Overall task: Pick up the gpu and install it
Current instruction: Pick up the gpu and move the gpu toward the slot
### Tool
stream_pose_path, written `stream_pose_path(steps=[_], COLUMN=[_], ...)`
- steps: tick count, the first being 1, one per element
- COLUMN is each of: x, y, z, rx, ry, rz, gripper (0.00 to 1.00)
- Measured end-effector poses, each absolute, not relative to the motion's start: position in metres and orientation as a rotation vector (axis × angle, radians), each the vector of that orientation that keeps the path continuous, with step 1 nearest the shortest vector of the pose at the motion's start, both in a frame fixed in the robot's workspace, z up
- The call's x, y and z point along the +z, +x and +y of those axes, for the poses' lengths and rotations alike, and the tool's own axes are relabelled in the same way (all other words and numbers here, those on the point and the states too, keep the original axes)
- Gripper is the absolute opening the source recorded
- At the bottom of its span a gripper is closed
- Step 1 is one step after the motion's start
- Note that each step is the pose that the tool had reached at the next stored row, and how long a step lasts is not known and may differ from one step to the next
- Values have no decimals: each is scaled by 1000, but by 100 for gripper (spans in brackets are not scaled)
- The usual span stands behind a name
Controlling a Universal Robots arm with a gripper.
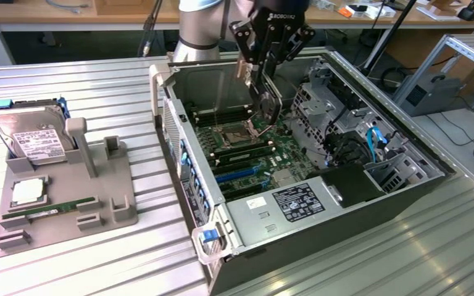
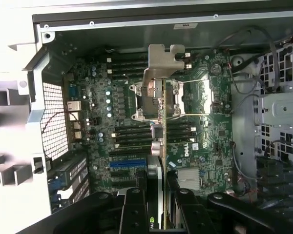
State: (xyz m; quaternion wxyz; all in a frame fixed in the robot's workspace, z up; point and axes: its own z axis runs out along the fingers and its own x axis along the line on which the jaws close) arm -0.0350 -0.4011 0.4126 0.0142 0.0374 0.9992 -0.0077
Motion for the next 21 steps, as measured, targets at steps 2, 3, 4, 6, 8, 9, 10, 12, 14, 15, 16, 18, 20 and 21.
stream_pose_path(steps=[2, 3, 4, 6, 8, 9, 10, 12, 14, 15, 16, 18, 20, 21], x=[412, 412, 411, 411, 410, 410, 410, 409, 408, 408, 408, 407, 406, 406], y=[-33, -32, -31, -28, -25, -23, -23, -20, -18, -17, -17, -14, -11, -9], z=[-401, -401, -401, -401, -401, -401, -401, -401, -401, -401, -401, -401, -401, -401], rx=[-26, -27, -28, -30, -32, -33, -34, -36, -38, -38, -39, -41, -43, -43], ry=[117, 117, 117, 117, 117, 116, 117, 116, 116, 116, 116, 116, 116, 116], rz=[3111, 3111, 3111, 3111, 3111, 3111, 3111, 3111, 3111, 3110, 3110, 3110, 3110, 3110], gripper=[27, 27, 27, 27, 27, 27, 27, 27, 27, 27, 27, 27, 27, 27])
